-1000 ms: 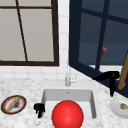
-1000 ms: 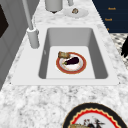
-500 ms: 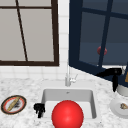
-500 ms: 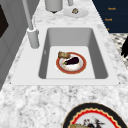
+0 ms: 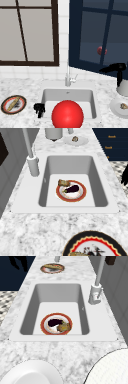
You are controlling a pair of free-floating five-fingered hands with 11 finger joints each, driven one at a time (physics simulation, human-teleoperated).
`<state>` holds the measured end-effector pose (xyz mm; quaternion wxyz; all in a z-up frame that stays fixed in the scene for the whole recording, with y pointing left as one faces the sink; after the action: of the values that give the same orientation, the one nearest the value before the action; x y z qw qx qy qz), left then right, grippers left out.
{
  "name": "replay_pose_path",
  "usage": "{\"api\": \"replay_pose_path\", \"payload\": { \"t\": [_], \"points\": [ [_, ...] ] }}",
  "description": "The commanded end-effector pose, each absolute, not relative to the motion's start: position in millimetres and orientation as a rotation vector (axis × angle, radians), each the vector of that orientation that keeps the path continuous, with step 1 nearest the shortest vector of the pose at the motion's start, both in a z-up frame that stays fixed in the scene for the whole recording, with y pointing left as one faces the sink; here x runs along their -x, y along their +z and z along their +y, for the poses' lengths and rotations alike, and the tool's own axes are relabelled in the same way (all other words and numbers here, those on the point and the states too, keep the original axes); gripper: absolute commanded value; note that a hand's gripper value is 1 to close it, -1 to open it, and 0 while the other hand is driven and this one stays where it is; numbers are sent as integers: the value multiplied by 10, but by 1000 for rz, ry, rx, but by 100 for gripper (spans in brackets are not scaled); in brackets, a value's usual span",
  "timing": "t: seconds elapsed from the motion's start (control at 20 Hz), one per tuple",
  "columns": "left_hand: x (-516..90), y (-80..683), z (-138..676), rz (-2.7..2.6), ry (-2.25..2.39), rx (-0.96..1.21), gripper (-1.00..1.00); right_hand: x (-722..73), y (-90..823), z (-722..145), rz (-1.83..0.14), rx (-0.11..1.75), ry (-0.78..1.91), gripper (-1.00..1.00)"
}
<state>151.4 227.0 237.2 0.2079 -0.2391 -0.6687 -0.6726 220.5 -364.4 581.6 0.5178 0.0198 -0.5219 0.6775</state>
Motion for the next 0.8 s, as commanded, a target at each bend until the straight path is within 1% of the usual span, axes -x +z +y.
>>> {"api": "replay_pose_path", "payload": {
  "t": [0.0, 0.2, 0.75],
  "points": [
    [-1514, 2372, 2270, -1861, -1872, 666, 0, -2337, 5816, -3895, -1259, -81, 1604, -100],
    [-1514, 2372, 2270, -1861, -1872, 666, 0, -2515, 5831, -4064, -1281, -151, 1598, -100],
    [-1514, 2372, 2270, -1861, -1872, 666, 0, -3275, 5814, -4347, -1263, -329, 1597, -100]
  ]
}}
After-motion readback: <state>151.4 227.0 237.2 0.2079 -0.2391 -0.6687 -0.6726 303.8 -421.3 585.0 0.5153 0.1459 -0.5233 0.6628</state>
